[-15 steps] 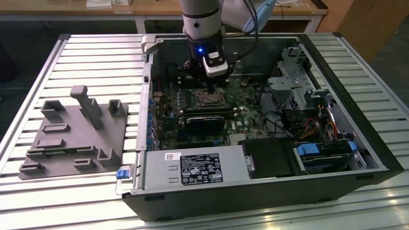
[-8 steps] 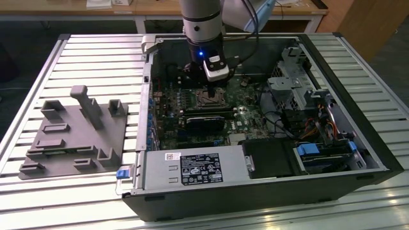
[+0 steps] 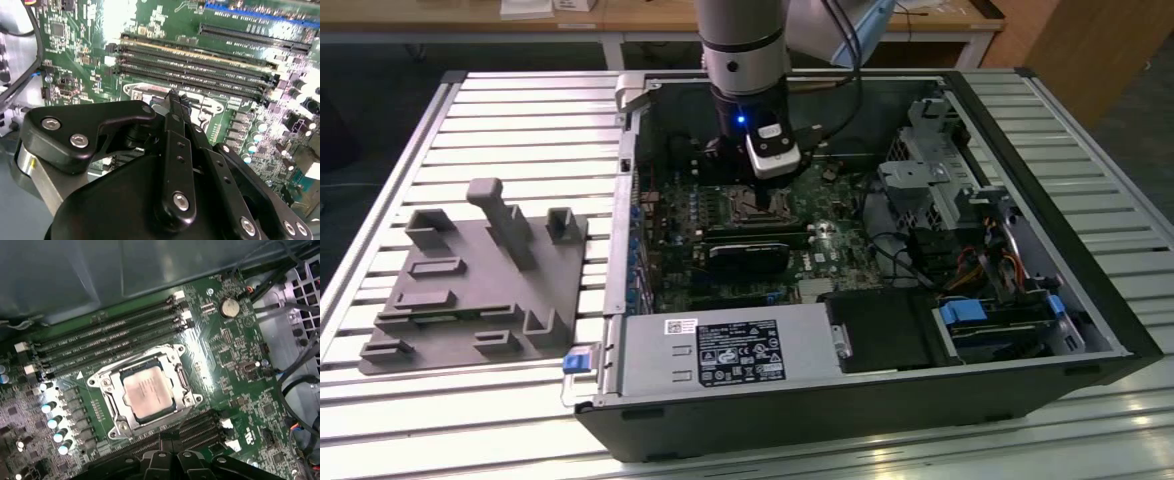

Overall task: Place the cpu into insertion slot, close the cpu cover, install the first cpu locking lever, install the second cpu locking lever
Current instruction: 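Install the second cpu locking lever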

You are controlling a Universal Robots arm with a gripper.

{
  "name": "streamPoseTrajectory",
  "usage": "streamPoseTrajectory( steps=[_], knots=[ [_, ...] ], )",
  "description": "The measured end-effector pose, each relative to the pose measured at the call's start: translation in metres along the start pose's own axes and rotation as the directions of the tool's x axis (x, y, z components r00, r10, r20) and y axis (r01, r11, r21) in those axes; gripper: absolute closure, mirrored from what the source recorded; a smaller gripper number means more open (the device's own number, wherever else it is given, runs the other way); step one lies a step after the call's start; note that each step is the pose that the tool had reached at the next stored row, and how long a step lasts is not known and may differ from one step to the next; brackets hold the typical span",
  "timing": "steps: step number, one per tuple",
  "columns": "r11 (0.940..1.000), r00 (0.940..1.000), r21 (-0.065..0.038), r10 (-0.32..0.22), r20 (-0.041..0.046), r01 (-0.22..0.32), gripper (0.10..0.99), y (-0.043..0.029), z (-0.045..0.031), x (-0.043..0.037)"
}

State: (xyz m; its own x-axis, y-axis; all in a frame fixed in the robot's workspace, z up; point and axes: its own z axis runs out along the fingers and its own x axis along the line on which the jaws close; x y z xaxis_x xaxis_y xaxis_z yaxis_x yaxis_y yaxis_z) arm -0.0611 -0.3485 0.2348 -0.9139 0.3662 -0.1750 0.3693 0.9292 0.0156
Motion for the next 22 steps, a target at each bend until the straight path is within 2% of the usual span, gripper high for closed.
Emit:
streamPoseTrajectory(
  steps=[4,5,6,9,10,16,22],
  knots=[
    [1.0000,1.0000,0.001,0.002,-0.0017,-0.002,0.980,-0.0034,0.0002,-0.0014],
    [1.0000,1.0000,0.003,0.001,-0.0081,-0.001,0.980,-0.0037,0.0005,-0.0015],
    [1.0000,0.9998,0.007,0.001,-0.0182,-0.001,0.980,-0.0040,0.0007,-0.0016],
    [0.9998,0.9985,0.020,-0.002,-0.0545,0.003,0.980,-0.0045,0.0012,-0.0017],
    [0.9997,0.9980,0.023,-0.003,-0.0633,0.004,0.980,-0.0047,0.0014,-0.0017],
    [0.9997,0.9979,0.023,-0.005,-0.0647,0.006,0.980,-0.0049,0.0015,-0.0015],
    [0.9973,0.9952,0.011,-0.072,-0.0656,0.073,0.980,-0.0053,0.0031,-0.0002]
  ],
)
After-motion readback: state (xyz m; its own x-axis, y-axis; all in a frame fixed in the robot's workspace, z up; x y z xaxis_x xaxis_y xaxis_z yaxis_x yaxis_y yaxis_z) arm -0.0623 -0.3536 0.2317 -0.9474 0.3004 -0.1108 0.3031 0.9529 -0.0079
